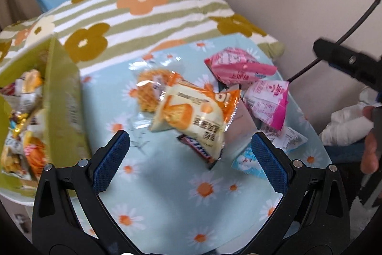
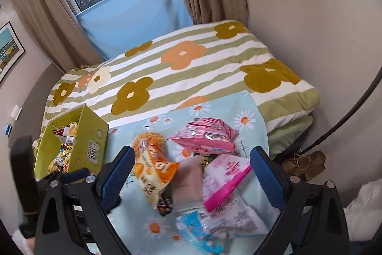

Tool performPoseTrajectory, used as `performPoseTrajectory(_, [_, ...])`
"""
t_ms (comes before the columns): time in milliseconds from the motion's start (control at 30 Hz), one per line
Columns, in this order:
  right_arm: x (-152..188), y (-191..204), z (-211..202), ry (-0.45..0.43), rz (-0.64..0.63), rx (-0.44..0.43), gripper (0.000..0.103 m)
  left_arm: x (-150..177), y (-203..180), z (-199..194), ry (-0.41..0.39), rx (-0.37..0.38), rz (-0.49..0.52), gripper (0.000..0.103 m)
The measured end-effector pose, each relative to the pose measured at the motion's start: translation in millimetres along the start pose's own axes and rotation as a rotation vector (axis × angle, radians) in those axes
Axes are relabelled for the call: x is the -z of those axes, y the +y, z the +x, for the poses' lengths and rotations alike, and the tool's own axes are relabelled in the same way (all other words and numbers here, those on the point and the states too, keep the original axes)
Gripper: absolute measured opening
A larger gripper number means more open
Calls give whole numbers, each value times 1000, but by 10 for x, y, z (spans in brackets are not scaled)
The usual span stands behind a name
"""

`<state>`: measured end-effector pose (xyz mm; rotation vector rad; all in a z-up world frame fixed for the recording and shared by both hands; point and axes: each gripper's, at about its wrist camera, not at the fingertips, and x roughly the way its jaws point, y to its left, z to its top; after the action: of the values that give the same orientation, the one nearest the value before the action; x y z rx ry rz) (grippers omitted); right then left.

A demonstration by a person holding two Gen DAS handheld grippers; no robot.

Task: Organize snacks
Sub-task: 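Move both tools back over the remaining packets on the tray, then grasp the orange chiffon cake packet with left tool while right tool grasps the pink packet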

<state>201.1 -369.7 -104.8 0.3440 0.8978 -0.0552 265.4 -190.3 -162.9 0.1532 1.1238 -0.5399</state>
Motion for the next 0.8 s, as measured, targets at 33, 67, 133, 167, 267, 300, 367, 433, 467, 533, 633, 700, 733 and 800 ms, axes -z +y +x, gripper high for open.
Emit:
performPoseTrajectory(33, [-13, -56, 28, 7, 1, -7, 96, -11, -47, 90, 12, -8, 1, 101])
performPoseTrajectory(67, [-29, -108, 71, 14, 0, -15, 96, -23, -91, 181, 26, -19, 5, 101])
performPoseTrajectory(133, [-54, -199, 185, 33, -5, -23, 96, -28, -170, 355, 58, -39, 21, 101])
performPoseTrajectory(167, [-59, -238, 238, 43, -6, -22, 96, -17, -197, 443, 72, -49, 34, 101])
performPoseTrajectory(267, [-49, -340, 436, 79, 4, -35, 96, -6, -261, 672, 104, -98, 72, 101])
performPoseTrajectory(300, [-42, -366, 518, 93, 12, -46, 96, -2, -263, 726, 113, -111, 81, 101])
performPoseTrajectory(367, [-41, -389, 637, 113, 18, -56, 96, -8, -282, 826, 123, -127, 100, 101])
performPoseTrajectory(433, [-47, -403, 747, 127, 25, -62, 96, -21, -319, 899, 125, -142, 131, 101])
performPoseTrajectory(467, [-54, -411, 799, 135, 36, -67, 96, -29, -341, 932, 126, -156, 156, 101])
performPoseTrajectory(533, [-81, -436, 893, 149, 70, -86, 96, -42, -393, 985, 122, -188, 208, 101])
performPoseTrajectory(633, [-135, -450, 1039, 172, 101, -115, 96, -68, -435, 1038, 117, -206, 255, 101])
performPoseTrajectory(700, [-172, -420, 1140, 188, 97, -111, 96, -81, -436, 1062, 115, -206, 266, 101])
performPoseTrajectory(733, [-189, -408, 1194, 197, 98, -101, 96, -90, -432, 1077, 115, -210, 270, 101])
performPoseTrajectory(800, [-214, -399, 1287, 210, 115, -97, 96, -107, -424, 1106, 113, -224, 284, 100])
